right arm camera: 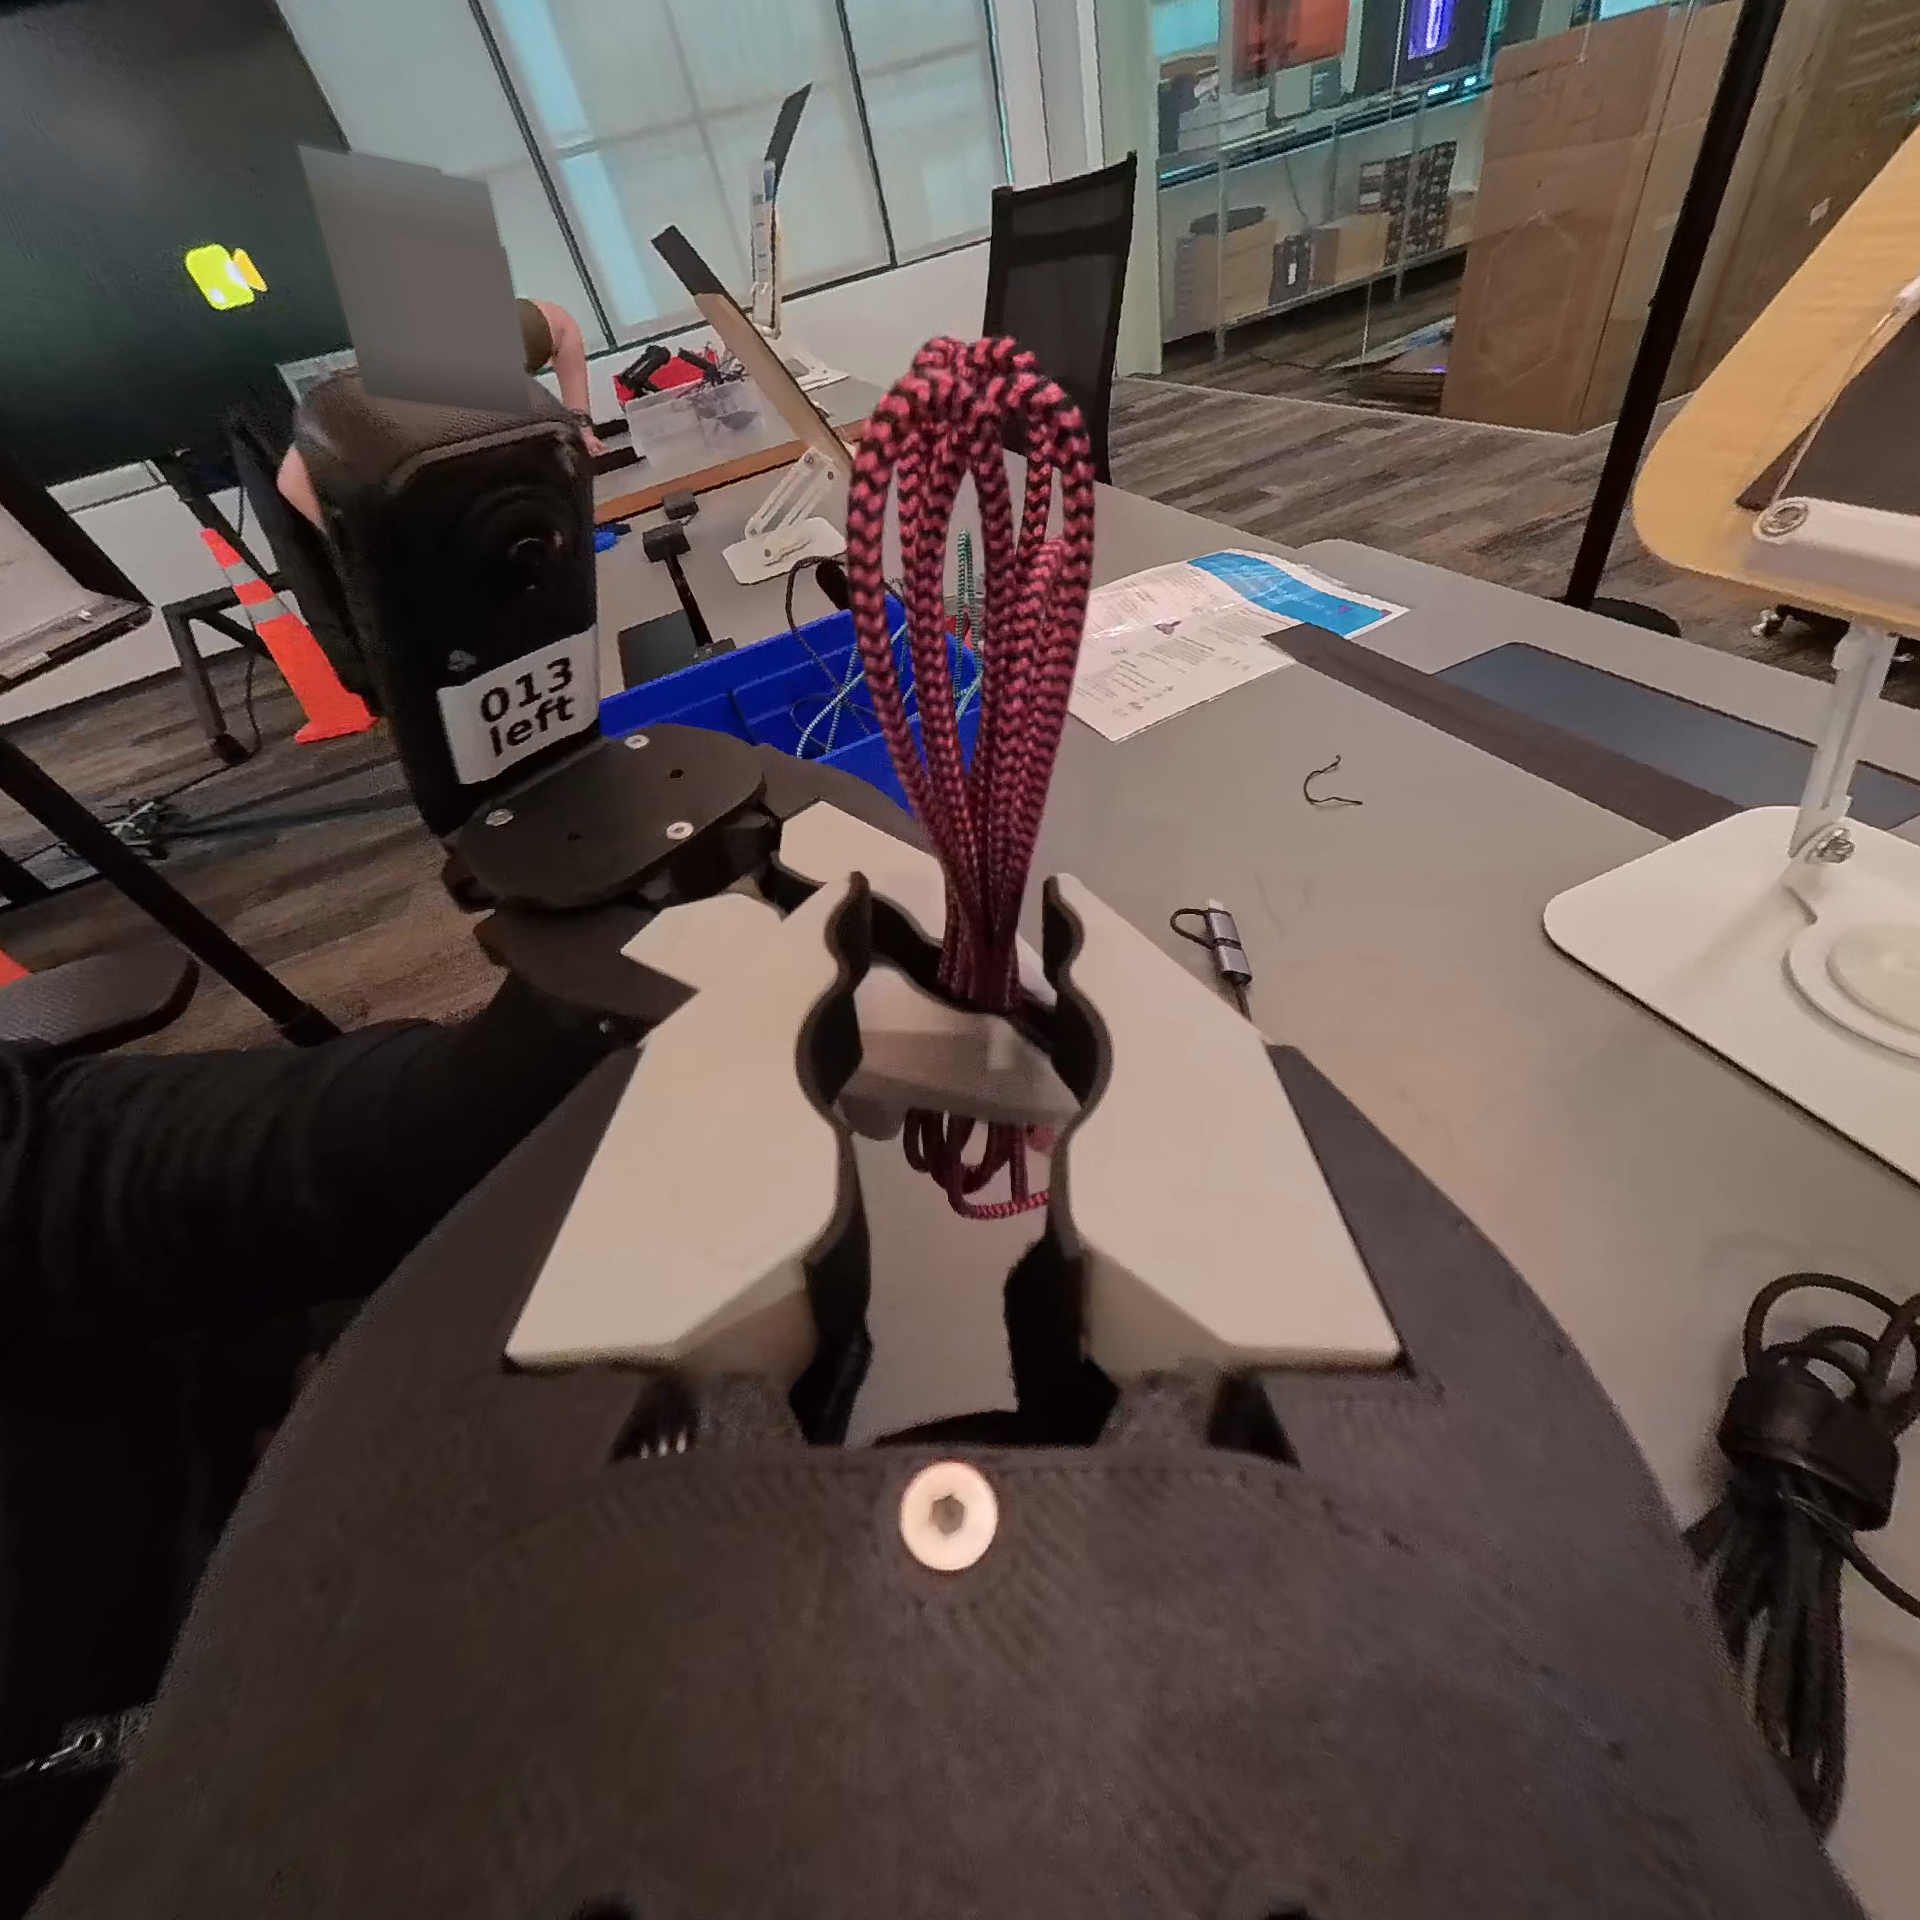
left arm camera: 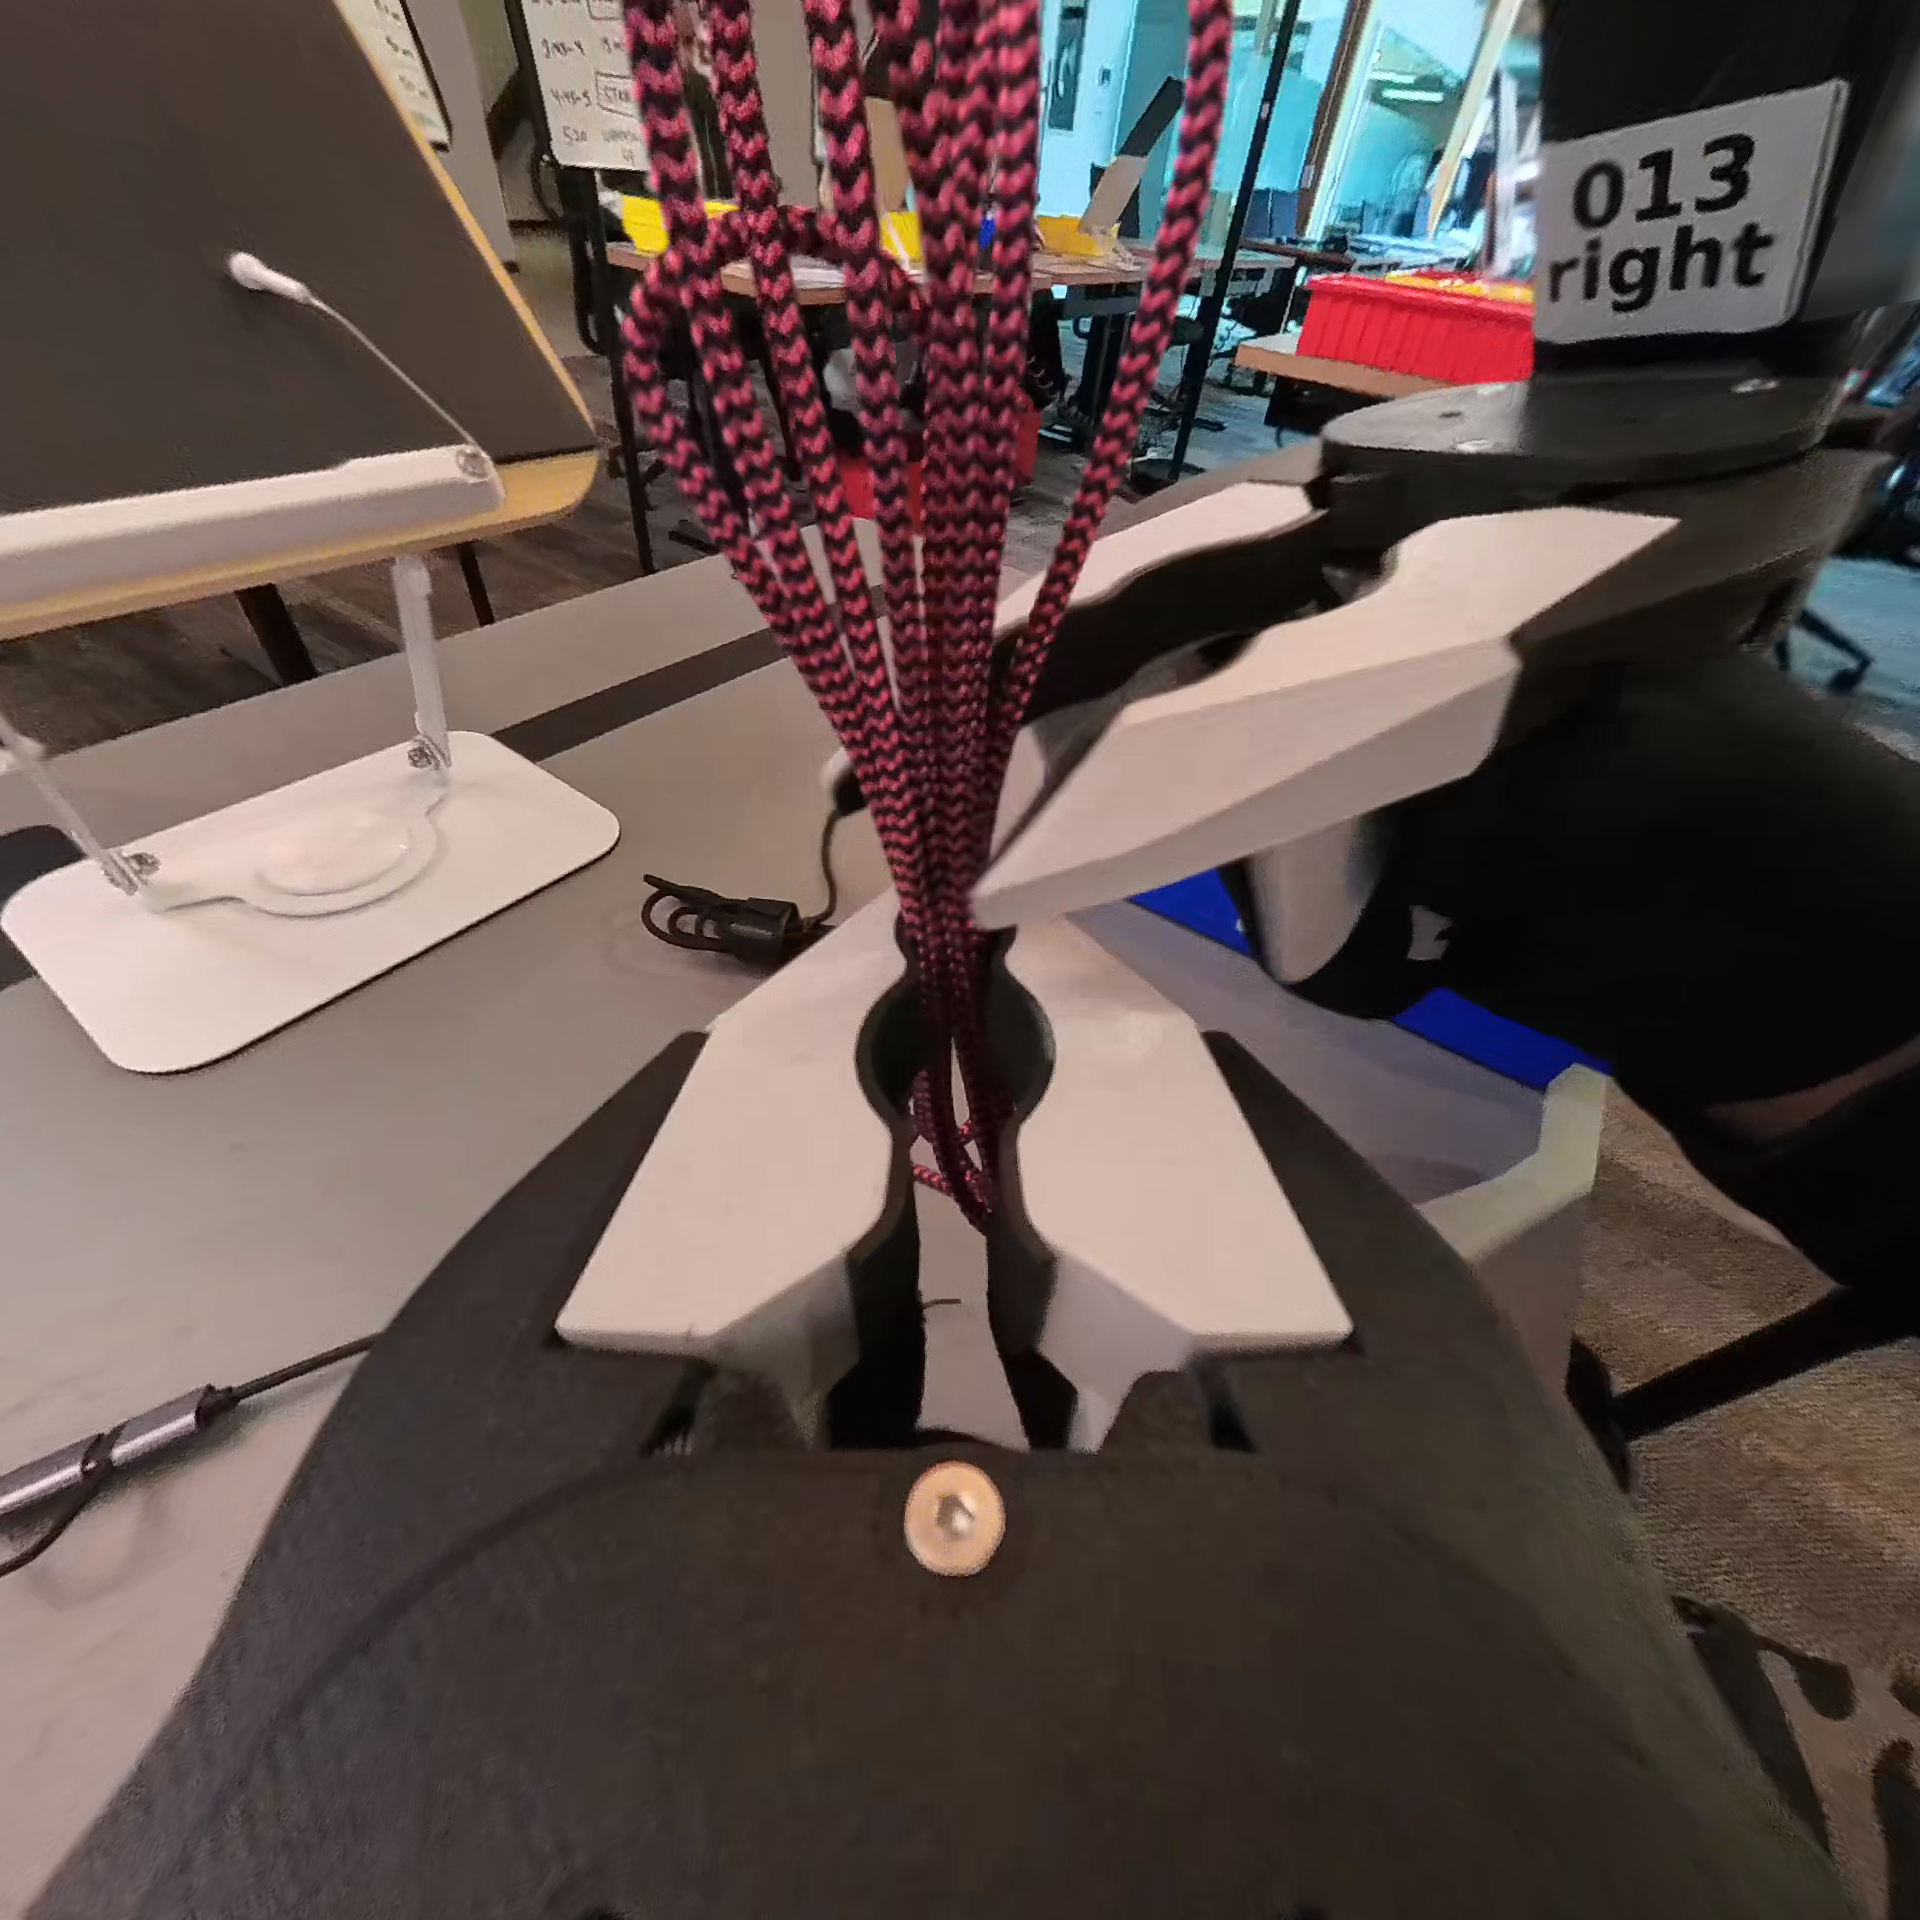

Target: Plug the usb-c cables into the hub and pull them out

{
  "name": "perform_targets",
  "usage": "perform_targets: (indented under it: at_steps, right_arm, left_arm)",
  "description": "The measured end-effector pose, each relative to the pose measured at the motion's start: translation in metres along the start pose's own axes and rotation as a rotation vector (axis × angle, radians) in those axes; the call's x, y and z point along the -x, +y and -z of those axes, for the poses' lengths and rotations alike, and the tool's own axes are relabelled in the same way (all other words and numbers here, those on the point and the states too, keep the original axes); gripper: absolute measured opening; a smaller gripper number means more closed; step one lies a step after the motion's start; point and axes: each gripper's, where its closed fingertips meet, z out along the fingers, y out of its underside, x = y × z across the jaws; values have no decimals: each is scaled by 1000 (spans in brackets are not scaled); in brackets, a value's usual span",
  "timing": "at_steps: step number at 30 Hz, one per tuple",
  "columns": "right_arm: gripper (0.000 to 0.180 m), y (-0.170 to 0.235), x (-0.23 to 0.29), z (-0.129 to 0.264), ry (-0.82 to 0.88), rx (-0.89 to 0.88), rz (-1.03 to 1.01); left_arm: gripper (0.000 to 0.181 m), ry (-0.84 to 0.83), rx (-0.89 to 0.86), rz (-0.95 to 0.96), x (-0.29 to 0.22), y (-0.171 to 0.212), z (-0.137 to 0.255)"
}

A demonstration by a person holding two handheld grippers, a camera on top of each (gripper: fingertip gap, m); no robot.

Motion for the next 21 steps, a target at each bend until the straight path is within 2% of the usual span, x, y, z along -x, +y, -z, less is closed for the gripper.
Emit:
perform_targets:
  at_steps: [3,7,13,17,21]
  right_arm:
    - [44,-4,-3,10,6,-12,8]
    - [42,5,-12,30,38,39,25]
    - [37,65,-30,45,129,282,57]
    - [35,100,-12,48,105,405,69]
    - [49,140,16,63,72,544,108]
  left_arm:
    - [1,20,18,18,9,1,6]
    - [1,2,124,-53,24,6,22]
    - [1,-28,335,-229,37,11,47]
    - [2,1,480,-368,32,24,59]
    - [2,22,576,-429,29,39,71]
